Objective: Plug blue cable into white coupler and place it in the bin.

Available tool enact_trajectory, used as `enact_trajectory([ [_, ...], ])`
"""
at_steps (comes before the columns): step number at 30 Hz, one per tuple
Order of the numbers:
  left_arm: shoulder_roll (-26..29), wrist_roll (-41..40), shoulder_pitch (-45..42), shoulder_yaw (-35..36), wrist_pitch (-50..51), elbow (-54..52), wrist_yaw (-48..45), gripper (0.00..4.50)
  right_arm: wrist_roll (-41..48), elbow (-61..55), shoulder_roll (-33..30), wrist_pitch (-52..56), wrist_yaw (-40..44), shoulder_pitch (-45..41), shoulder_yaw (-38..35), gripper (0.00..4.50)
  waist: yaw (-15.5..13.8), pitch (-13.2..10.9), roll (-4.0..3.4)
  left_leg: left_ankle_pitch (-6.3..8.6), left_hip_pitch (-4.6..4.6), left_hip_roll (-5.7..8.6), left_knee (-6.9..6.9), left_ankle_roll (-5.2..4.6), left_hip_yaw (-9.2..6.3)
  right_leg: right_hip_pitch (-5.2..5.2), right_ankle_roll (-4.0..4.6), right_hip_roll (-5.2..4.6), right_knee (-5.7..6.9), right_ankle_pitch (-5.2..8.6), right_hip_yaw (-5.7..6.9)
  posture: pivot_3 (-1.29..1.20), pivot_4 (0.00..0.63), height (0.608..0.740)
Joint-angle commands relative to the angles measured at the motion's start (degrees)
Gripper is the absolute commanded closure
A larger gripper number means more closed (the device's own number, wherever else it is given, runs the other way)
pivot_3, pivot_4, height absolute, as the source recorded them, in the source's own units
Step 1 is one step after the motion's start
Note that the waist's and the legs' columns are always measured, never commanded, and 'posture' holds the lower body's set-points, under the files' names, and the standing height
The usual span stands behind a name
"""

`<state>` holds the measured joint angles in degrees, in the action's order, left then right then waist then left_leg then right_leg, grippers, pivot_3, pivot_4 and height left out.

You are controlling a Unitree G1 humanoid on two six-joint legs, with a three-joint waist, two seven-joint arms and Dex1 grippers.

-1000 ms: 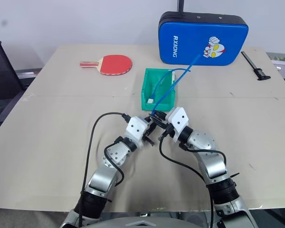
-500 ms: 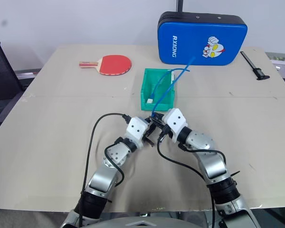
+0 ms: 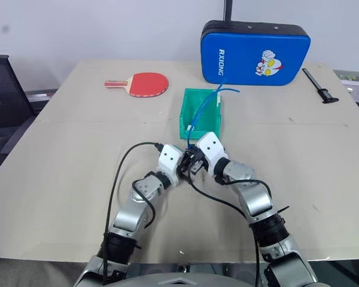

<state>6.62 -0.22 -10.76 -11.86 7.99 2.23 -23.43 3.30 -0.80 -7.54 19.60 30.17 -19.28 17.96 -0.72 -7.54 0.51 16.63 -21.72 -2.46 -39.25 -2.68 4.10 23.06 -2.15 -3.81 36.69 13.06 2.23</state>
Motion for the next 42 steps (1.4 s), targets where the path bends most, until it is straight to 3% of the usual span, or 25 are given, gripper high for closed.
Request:
enact_trajectory([
  [1,-2.14,-1.49,-1.32,-3.54,-1.22,-1.53,-2.8,4.14,-0.48,7.51,-0.58,6.23,2.91,2.34,3.8,4.5,0.04,0.33,-0.08,0.0,0.01,-0.01,0.0,0.0,0.0,0.0,0.0,0.0,0.0,0.0,-0.01,0.0,0.15,0.728],
  [6,-1.82,-1.41,-0.66,-3.55,-1.8,-2.63,-3.19,4.14,-0.82,7.28,1.34,-0.82,0.32,2.25,2.11,4.5,0.03,0.48,-0.12,0.0,0.02,-0.06,0.04,0.0,-0.02,-0.05,0.02,0.0,0.02,-0.01,-0.02,0.0,0.15,0.728],
  [12,-0.1,-2.35,1.74,-2.76,-0.32,-5.73,-4.96,1.45,-0.33,6.79,2.13,-11.22,-1.95,2.7,-1.78,4.5,0.33,0.43,-0.02,0.0,-0.07,-0.15,0.04,0.0,0.03,0.04,0.02,0.0,0.01,0.0,-0.08,0.0,0.15,0.728],
  [20,8.86,-7.04,8.92,1.59,9.72,-22.47,-8.83,1.45,2.72,-1.69,0.0,-11.67,-0.02,1.6,-4.21,4.5,0.9,0.18,0.01,0.0,-0.54,-0.25,0.15,0.01,0.06,0.54,0.02,-0.03,0.02,-0.01,-0.11,0.0,0.15,0.728],
  [28,16.48,-18.77,6.58,13.66,32.82,-41.47,-6.25,1.45,15.15,-6.35,-2.59,2.33,2.94,-11.77,-13.67,4.5,1.46,-0.28,0.07,-0.01,-0.9,-0.25,0.12,0.04,-0.01,0.86,-0.02,-0.1,0.02,-0.03,0.02,0.0,0.15,0.728],
  [34,18.78,-24.63,-1.5,19.13,47.18,-45.11,-2.13,1.45,19.33,4.55,-2.66,8.58,5.18,-23.18,-16.09,4.5,1.5,-0.42,0.11,-0.02,-0.93,-0.19,0.13,0.06,-0.03,0.85,-0.23,-0.01,0.01,-0.15,0.03,0.0,0.15,0.728],
  [40,19.81,-29.29,-7.9,21.89,56.57,-47.56,0.87,1.45,13.8,28.02,-1.54,2.31,5.75,-35.06,-15.34,4.5,1.6,-0.59,0.19,-0.17,-0.96,0.0,0.15,0.3,-0.01,0.85,-0.24,0.01,-0.05,-0.16,-0.01,0.0,0.15,0.728],
  [41,19.61,-29.75,-7.87,22.23,57.18,-47.79,1.39,1.38,13.51,29.67,-1.51,1.19,6.26,-35.84,-15.45,3.57,1.57,-0.61,0.19,-0.18,-0.96,0.0,0.16,0.32,0.0,0.85,-0.24,0.01,-0.06,-0.16,-0.02,0.0,0.15,0.728],
  [42,19.84,-30.03,-7.51,22.36,57.56,-48.09,1.61,1.38,13.33,30.83,-1.47,0.13,6.54,-36.43,-15.73,3.29,1.54,-0.62,0.21,-0.18,-0.97,0.0,0.19,0.33,-0.01,0.85,-0.24,0.01,-0.08,-0.15,-0.02,0.0,0.15,0.728],
])
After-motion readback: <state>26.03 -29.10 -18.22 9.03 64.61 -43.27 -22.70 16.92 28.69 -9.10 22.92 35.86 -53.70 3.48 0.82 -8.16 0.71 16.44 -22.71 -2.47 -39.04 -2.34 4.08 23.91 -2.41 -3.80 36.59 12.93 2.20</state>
